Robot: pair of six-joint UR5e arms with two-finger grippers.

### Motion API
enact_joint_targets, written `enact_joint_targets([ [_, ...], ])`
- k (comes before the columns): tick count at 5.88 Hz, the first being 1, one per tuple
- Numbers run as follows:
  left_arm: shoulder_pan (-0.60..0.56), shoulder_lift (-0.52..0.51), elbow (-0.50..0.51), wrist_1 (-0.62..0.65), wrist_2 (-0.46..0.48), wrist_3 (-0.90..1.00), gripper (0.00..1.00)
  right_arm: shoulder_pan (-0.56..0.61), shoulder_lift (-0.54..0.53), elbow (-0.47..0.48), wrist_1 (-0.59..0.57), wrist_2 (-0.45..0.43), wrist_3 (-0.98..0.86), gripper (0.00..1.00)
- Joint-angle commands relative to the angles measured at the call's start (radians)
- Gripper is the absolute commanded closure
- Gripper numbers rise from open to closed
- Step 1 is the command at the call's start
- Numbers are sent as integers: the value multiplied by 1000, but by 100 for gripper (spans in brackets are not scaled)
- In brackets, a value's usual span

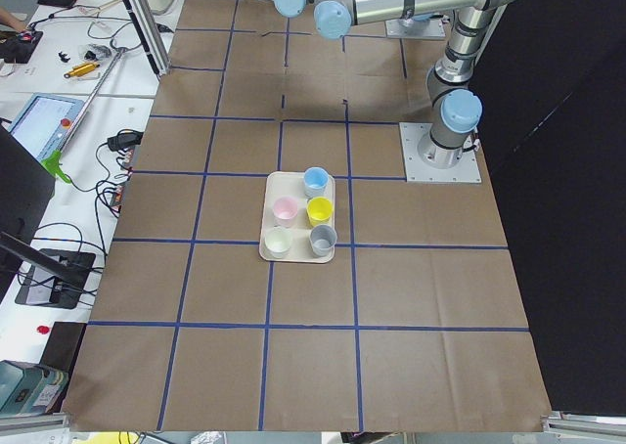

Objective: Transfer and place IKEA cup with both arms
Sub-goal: 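Carry the cup toward the left gripper while the left gripper reaches to meet it, then close the left gripper on the cup rim and open the right gripper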

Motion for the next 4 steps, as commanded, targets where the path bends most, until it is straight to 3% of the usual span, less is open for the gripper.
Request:
enact_joint_targets([
  [1,3,2,6,3,1,-1,91,0,0,0,0,0,2,52],
  [2,7,5,8,3,0,-1,100,0,0,0,0,1,2,52],
  [3,9,10,8,3,0,-1,100,0,0,-2,0,4,3,49],
  [4,11,8,8,6,-2,-1,100,-5,1,-8,2,4,6,0],
])
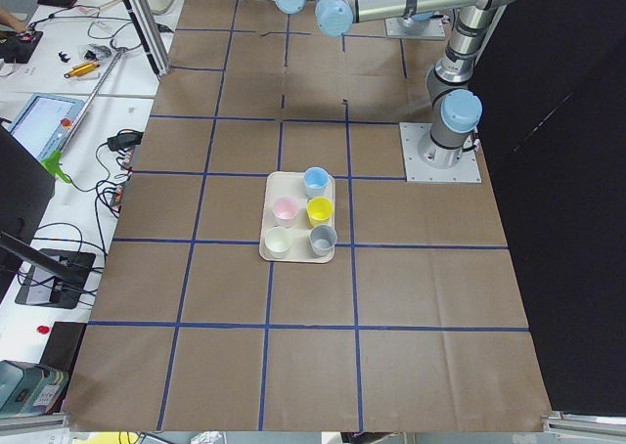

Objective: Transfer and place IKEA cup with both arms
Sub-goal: 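Close the left gripper on the cup rim and open the right gripper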

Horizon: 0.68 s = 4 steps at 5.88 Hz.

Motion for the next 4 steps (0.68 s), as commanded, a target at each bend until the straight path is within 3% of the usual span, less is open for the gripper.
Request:
enact_joint_targets([
  [1,1,2,0,2,-3,0,100,-3,1,-11,0,-1,2,0],
  [3,3,6,3,4,3,0,100,-99,4,-29,-20,-13,34,0],
  [4,21,23,6,4,14,5,100,-185,4,-31,-46,-83,45,0],
])
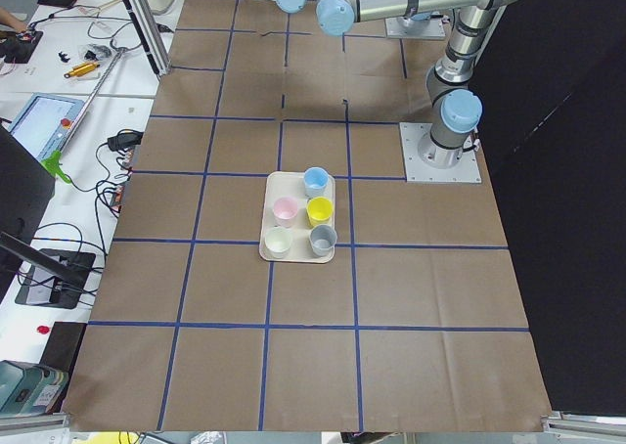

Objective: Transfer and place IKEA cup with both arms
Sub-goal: 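Close the left gripper on the cup rim and open the right gripper, then lower the cup onto the white tray with the left gripper while the right gripper withdraws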

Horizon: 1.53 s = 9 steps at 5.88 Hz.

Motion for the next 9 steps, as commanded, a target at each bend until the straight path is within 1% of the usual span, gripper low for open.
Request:
enact_joint_targets([
  [1,63,35,12,0,150,-12,100,-129,0,-4,-88,-104,52,0],
  [2,115,47,24,8,301,-26,100,-144,-1,-8,-233,-144,204,0],
  [3,166,44,27,22,531,-30,100,-144,-9,-17,-510,-282,499,0],
  [4,177,20,17,121,800,-26,100,-142,-53,-12,-863,-511,836,0],
  [5,180,-14,-3,225,1034,-11,100,-132,-75,-14,-1085,-713,1061,0],
  [6,185,-46,-3,261,1253,61,100,-119,-110,-15,-1117,-792,1129,0],
  [7,230,-86,-8,325,1365,96,100,-69,-159,-17,-1206,-930,1261,0],
  [8,302,-132,-23,351,1368,133,100,33,-197,-18,-1253,-1069,1398,0],
  [9,351,-155,-55,464,1369,243,100,144,-213,-18,-1305,-1204,1510,0],
])
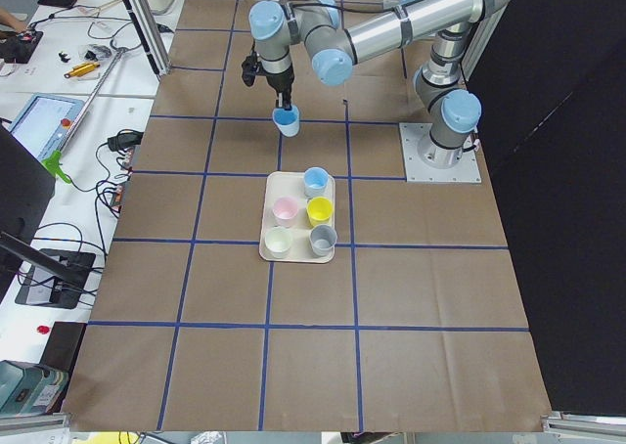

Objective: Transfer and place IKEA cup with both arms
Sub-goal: 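Lower the cup onto the white tray with the left gripper while the right gripper withdraws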

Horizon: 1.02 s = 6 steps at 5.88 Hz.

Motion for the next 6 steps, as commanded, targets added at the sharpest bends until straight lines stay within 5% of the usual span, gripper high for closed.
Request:
enact_joint_targets([
  [1,112,-71,-47,171,34,161,100,180,-20,4,-70,-201,169,0],
  [6,120,-192,-47,212,108,174,95,239,-35,10,-76,-184,160,0],
])
